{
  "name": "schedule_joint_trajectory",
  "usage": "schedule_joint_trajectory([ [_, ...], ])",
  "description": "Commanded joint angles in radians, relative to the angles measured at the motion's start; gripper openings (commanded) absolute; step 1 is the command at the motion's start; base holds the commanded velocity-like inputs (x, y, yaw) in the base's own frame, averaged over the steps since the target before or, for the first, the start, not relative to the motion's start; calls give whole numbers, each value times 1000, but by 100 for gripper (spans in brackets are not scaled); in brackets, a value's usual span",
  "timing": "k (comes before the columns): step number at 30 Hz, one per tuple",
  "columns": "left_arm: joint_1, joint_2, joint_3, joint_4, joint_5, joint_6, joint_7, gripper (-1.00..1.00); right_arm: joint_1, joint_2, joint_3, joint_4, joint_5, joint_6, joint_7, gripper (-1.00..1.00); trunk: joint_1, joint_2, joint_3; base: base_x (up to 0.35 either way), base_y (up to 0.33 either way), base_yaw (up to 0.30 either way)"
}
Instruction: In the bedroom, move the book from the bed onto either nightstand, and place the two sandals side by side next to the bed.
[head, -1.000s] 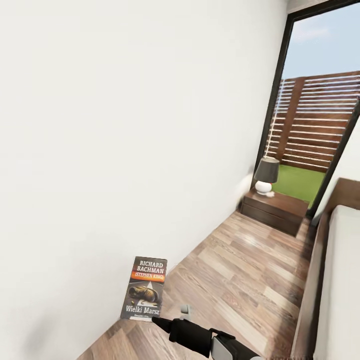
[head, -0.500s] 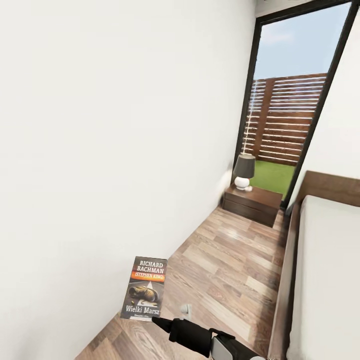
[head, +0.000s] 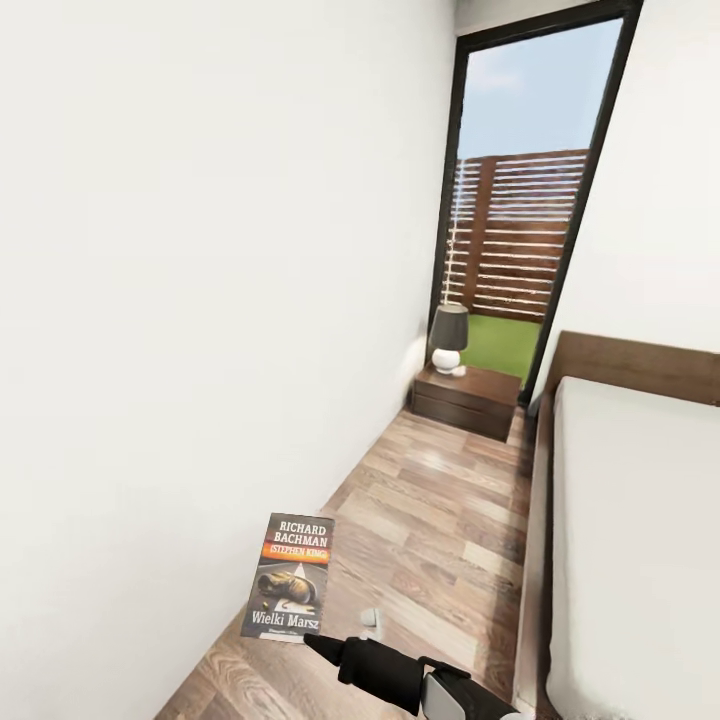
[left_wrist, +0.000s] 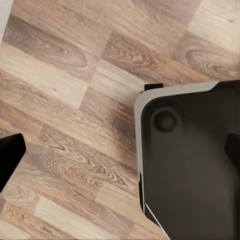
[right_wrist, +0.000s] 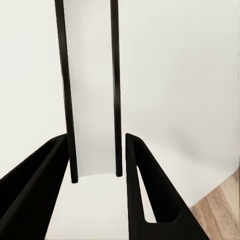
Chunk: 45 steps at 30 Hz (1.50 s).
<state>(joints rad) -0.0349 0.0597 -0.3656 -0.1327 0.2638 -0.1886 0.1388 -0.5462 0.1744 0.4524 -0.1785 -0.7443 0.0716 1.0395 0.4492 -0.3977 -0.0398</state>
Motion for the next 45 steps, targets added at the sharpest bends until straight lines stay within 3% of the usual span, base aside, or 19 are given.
schedule_joint_trajectory([
  [1,0,1,-9,-1,8,-3,4,100,-1,0,3,1,-12,7,2,-100,1,-2,-3,114,86,-265],
  [45,0,2,-9,1,9,-3,4,100,-2,0,3,1,-10,7,2,-100,1,-2,-20,186,120,-265],
])
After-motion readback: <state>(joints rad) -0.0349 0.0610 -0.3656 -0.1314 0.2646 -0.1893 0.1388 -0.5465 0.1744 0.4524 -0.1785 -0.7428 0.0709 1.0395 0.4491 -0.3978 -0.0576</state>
